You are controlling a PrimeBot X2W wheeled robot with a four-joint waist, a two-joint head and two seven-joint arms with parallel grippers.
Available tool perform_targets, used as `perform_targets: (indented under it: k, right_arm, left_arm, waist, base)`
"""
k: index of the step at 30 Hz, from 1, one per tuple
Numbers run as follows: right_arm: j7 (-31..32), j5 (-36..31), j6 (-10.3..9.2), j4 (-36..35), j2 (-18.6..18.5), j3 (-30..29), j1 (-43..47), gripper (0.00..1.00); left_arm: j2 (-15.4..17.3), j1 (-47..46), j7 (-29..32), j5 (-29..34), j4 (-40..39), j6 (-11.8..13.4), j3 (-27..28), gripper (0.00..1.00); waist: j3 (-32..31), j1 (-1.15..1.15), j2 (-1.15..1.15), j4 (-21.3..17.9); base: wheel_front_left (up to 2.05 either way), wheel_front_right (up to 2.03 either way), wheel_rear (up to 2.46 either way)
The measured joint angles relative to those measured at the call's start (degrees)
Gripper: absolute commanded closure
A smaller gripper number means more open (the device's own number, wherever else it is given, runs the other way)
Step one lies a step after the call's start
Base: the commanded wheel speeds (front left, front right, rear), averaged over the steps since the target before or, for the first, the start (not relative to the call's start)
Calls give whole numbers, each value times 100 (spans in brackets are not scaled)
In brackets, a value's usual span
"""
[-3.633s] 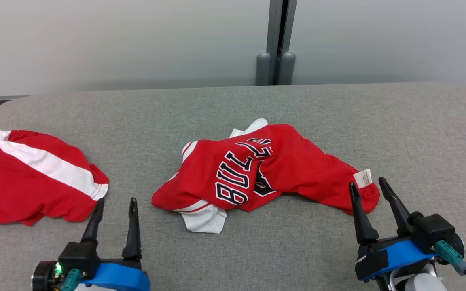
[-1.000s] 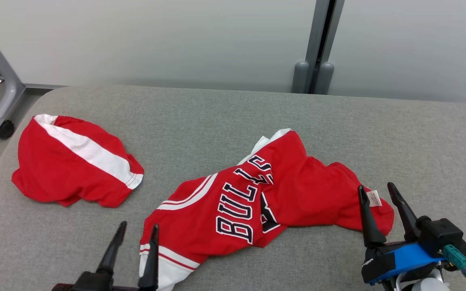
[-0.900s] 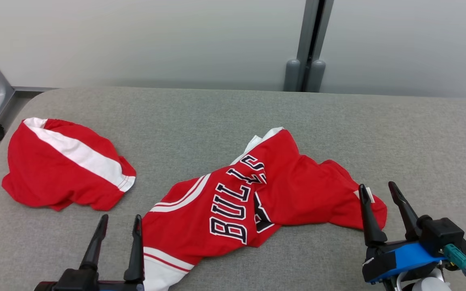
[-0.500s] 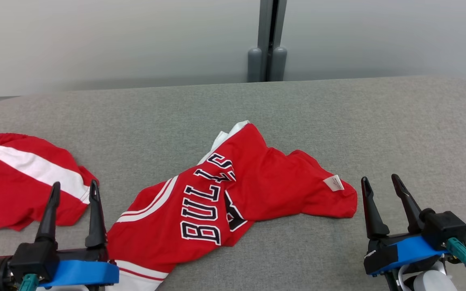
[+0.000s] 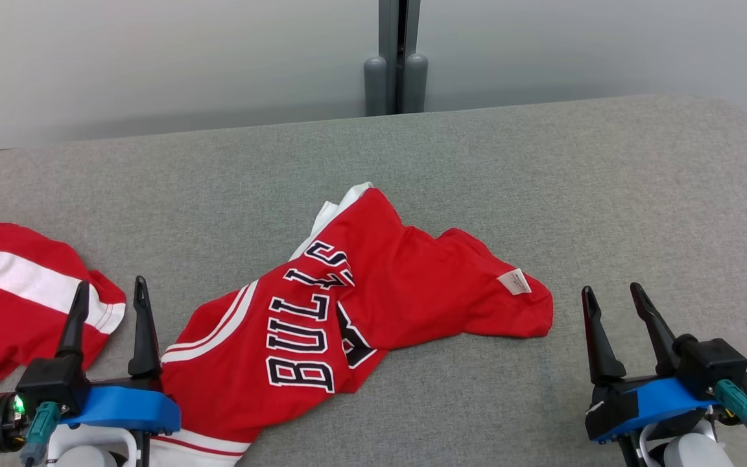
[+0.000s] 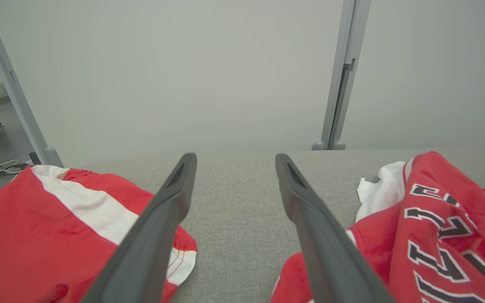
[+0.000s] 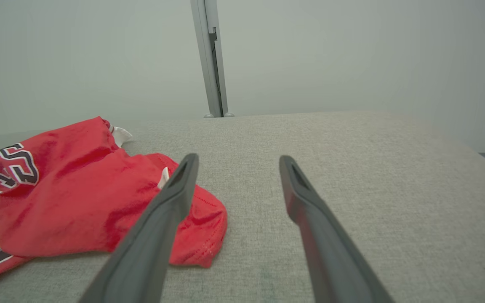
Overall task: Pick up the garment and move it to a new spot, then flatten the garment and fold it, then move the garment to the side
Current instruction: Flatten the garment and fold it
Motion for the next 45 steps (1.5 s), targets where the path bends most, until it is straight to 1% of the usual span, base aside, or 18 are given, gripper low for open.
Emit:
perform_targets:
  k: [6, 9, 16, 24, 27, 30, 31, 32, 33, 37, 41, 45]
  right_arm:
    - [0, -58, 0, 165, 0, 77, -145, 0]
    - [0, -116, 0, 394, 1, 148, -270, 0]
    - [0, -257, 0, 1359, 0, 146, -556, 0]
    - [-1, -310, 0, 2371, 2, 80, -806, 0]
    - [-15, -339, 0, 2653, 0, 110, -957, 0]
    - [-18, -200, -1, 2851, -7, 247, -1106, 0]
    - [-18, -153, -1, 2854, -7, 308, -1133, 60]
    - [-15, -130, -1, 2820, -7, 367, -1150, 96]
    - [-13, -67, 0, 2775, -3, 432, -1153, 100]
    - [-9, 114, 0, 2381, 3, 691, -1109, 100]
    - [-10, 153, 1, 1838, -5, 1212, -794, 100]
    - [-9, 324, 0, 1211, -154, 1608, -474, 100]
  left_arm:
    - [-88, -38, 0, 59, 134, -80, 73, 0]
    - [-116, -63, 0, 98, 144, -108, 102, 0]
    - [-294, -110, 0, 179, 103, -185, 69, 0]
    - [-421, -135, 0, 274, 93, -288, -11, 0]
    - [-452, -176, 0, 307, 100, -324, -8, 0]
    - [-465, -201, 0, 321, 93, -336, 8, 0]
    - [-469, -200, 0, 336, 92, -354, 18, 0]
    - [-476, -199, 0, 347, 93, -359, 29, 0]
    - [-483, -193, 0, 353, 97, -361, 45, 0]
    - [-501, -77, 0, 355, 120, -377, 82, 0]
    - [-531, 46, 0, 355, 138, -387, 125, 0]
    - [-549, 159, 0, 355, 154, -387, 222, 0]
  waist:
    - [25, 0, 0, 140]
    - [34, 0, 0, 213]
    - [67, 0, 0, 429]
    - [163, -1, 0, 638]
    - [189, -1, 0, 692]
    - [190, -1, 0, 723]
    - [183, -1, 0, 724]
    - [169, 0, 0, 723]
    - [151, -1, 0, 714]
    - [47, -1, 0, 640]
    - [-94, -1, 0, 520]
    - [-222, -1, 0, 345]
  base:
    - [0, 0, 0]
    - [0, 0, 0]
    - [0, 0, 0]
    - [0, 0, 0]
    - [0, 0, 0]
    - [0, 0, 0]
    - [0, 0, 0]
    - [0, 0, 0]
    - [0, 0, 0]
    - [0, 0, 0]
    - [0, 0, 0]
    - [0, 0, 0]
